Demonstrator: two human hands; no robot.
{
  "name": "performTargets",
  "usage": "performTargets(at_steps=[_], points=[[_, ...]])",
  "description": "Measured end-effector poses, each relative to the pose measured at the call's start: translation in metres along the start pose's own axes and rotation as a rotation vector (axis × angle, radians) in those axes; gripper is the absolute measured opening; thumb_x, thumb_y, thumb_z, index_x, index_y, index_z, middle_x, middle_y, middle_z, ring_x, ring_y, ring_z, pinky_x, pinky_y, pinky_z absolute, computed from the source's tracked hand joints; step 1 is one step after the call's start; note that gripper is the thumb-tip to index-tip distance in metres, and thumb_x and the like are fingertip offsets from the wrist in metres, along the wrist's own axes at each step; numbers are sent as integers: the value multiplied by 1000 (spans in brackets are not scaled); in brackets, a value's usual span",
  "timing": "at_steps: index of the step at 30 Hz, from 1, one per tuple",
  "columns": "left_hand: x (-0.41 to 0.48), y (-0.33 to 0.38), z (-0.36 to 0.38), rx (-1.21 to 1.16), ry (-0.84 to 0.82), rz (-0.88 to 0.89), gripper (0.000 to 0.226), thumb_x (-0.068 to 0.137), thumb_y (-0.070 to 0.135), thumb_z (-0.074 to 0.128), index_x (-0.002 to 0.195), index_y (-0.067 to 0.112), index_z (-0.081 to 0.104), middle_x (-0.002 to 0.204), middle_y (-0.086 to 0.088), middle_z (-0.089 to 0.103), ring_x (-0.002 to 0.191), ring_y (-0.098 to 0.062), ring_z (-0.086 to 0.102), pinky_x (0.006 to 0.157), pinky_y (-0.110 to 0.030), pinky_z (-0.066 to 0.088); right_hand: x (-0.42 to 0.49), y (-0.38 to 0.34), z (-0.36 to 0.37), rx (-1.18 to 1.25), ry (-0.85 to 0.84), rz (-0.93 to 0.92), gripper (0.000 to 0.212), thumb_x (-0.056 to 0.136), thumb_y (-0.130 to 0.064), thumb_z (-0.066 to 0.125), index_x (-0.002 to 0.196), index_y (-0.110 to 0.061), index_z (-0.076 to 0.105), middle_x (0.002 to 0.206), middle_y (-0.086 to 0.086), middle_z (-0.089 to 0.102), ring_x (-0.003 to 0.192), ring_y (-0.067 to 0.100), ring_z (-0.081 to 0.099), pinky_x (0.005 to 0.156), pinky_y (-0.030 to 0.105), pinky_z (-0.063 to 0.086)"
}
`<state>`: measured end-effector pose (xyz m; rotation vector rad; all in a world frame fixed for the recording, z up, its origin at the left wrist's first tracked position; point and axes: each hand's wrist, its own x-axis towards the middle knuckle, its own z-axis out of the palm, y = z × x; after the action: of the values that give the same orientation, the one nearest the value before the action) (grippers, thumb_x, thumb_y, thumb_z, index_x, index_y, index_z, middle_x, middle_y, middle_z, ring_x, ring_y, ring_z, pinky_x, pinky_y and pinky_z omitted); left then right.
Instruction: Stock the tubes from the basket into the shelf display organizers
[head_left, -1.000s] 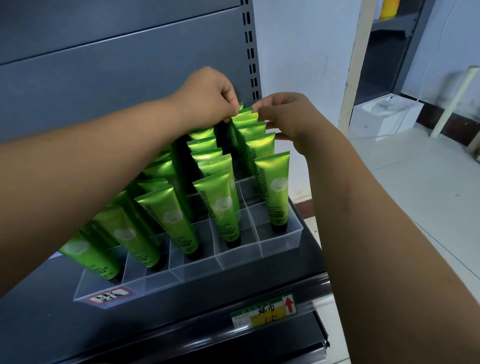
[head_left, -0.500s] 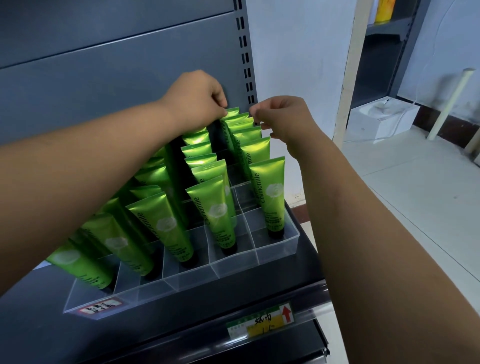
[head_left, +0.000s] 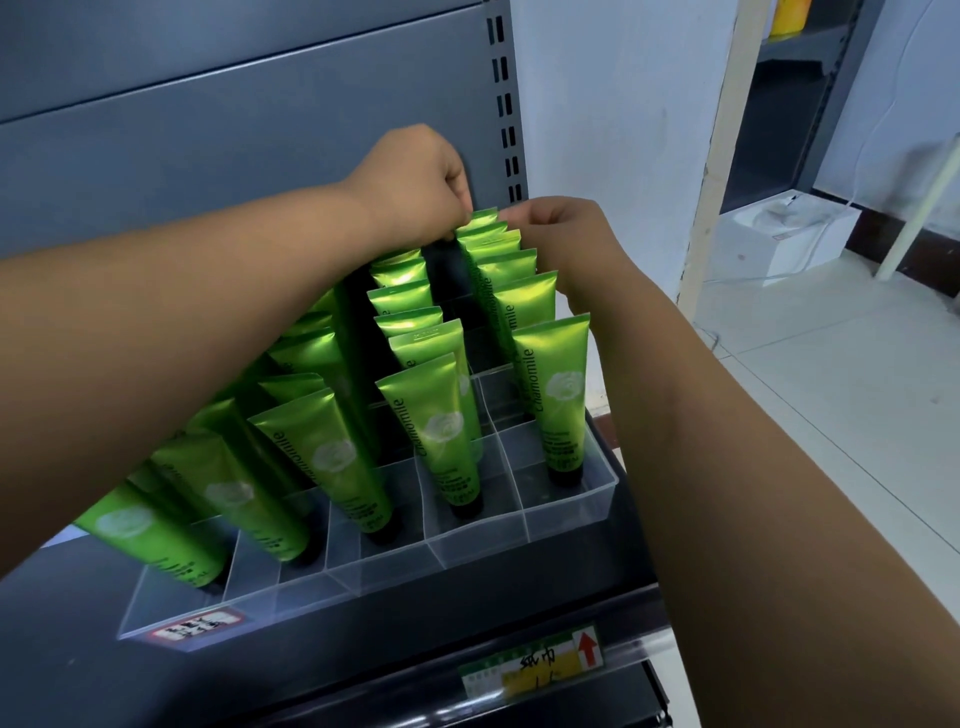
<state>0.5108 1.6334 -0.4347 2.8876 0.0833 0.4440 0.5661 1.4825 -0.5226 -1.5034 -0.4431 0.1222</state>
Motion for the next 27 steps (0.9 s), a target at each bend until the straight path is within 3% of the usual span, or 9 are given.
performTargets(at_steps=[5, 8, 11, 14, 18, 21, 23, 27], points=[[-1, -1, 3, -43, 6, 1, 14, 87, 5, 69, 84, 16, 78, 79, -2, 75, 79, -14, 73, 79, -25, 56, -4, -1, -3, 20, 0, -12, 8, 84, -2, 75, 92, -3, 78, 88, 28, 71, 68, 25, 63, 65, 34, 53], [-2, -2, 3, -76, 16, -1, 13, 87, 6, 70, 85, 16, 78, 80, -2, 75, 75, -10, 71, 71, -20, 53, -7, -3, -3, 24, -4, -18, 7, 85, -2, 74, 91, -3, 77, 94, 32, 71, 72, 26, 61, 66, 34, 53], [-3, -3, 5, -80, 40, -1, 10, 87, 7, 72, 87, 15, 78, 80, 1, 73, 69, -3, 64, 63, -13, 46, -8, -5, -4, 18, -1, -17, 9, 86, -3, 73, 94, -1, 77, 83, 23, 71, 65, 19, 62, 60, 26, 53], [-4, -6, 4, -113, 55, -2, 4, 87, 12, 74, 90, 12, 77, 81, -2, 75, 78, -13, 71, 75, -22, 53, -7, -5, -7, -1, 18, -21, 13, 90, -8, 71, 99, -2, 78, 76, 8, 70, 58, 7, 61, 53, 18, 50], [-13, -12, -7, -94, 118, 6, 11, 91, 17, 70, 95, 10, 77, 88, -3, 74, 83, -14, 65, 79, -24, 49, -5, -12, -12, -63, 58, -35, 21, 92, -19, 66, 96, 0, 76, 82, 3, 72, 69, 5, 65, 58, 15, 52], [-28, -18, -21, -100, 166, 1, 13, 92, 18, 68, 95, 9, 77, 88, -4, 72, 84, -15, 63, 79, -27, 48, -4, -23, -13, -214, 104, -128, 25, 91, -27, 63, 88, -5, 74, 81, 2, 73, 75, 5, 66, 72, 28, 58], [-44, -22, -31, -113, 192, -16, 13, 91, 18, 67, 93, 10, 76, 82, -1, 70, 85, -18, 66, 80, -28, 49, -12, -34, -13, -314, 151, -172, 23, 92, -32, 63, 85, -14, 75, 76, -6, 71, 74, 6, 64, 75, 28, 55], [-85, -24, -60, -154, 254, -44, 10, 87, 15, 66, 87, 15, 76, 78, 5, 69, 81, -15, 67, 78, -26, 50, -37, -64, -7, -451, 186, -180, 21, 96, -34, 60, 96, -21, 76, 89, -11, 73, 86, 8, 66, 81, 27, 53]])
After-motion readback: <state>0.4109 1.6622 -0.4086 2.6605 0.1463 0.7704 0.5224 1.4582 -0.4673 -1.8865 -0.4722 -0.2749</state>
